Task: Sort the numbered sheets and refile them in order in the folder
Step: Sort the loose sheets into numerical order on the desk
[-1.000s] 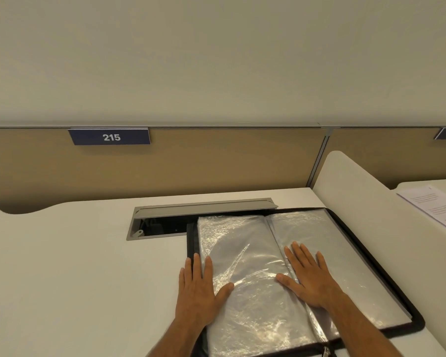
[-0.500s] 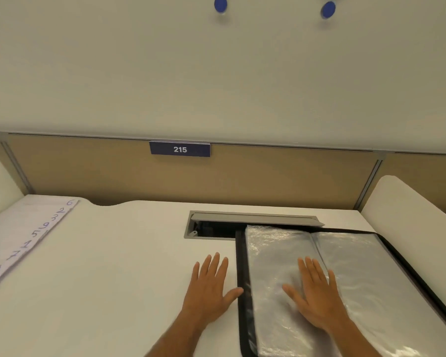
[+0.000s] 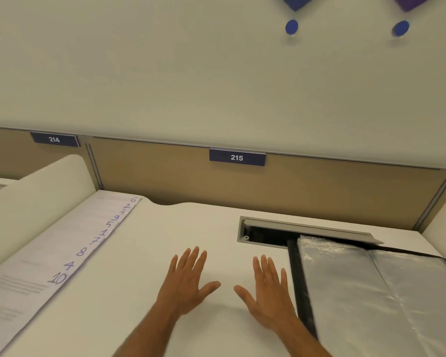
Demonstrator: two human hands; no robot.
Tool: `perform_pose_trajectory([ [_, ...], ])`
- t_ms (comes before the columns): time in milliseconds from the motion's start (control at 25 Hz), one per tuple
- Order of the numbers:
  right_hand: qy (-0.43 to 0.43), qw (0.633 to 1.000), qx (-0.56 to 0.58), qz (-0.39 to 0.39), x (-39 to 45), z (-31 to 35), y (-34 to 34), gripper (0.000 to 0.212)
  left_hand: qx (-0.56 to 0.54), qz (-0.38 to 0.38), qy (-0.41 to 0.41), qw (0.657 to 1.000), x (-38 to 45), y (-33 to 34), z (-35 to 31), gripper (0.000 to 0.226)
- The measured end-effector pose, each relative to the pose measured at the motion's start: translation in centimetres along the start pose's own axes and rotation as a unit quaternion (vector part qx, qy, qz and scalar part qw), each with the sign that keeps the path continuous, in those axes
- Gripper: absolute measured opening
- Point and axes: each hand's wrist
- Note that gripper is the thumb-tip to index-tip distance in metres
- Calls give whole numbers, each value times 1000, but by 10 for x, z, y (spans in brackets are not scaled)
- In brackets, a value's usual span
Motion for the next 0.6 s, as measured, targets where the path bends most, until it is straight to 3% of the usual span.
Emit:
perform_pose_trajectory([
  [320, -60, 998, 25, -16, 10, 130, 26, 112, -5, -31, -24, 999, -37, -7, 110, 121],
  [440, -62, 997, 21, 47, 7, 177, 37, 102, -14, -43, -36, 998, -49, -10, 152, 120],
  [480, -60, 998, 8, 35, 8, 191, 42, 99, -11, -43, -43, 998, -53, -11, 166, 120],
  [600, -92, 996, 10, 9, 12, 229, 57, 110, -7, -44, -65, 997, -62, -18, 206, 122],
])
Point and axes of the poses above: each hand's wrist, its own x-axis towards the middle knuckle, its own y-axis out of the palm, z = x × y, and after that the axes turned 5 degrees about y, right-handed
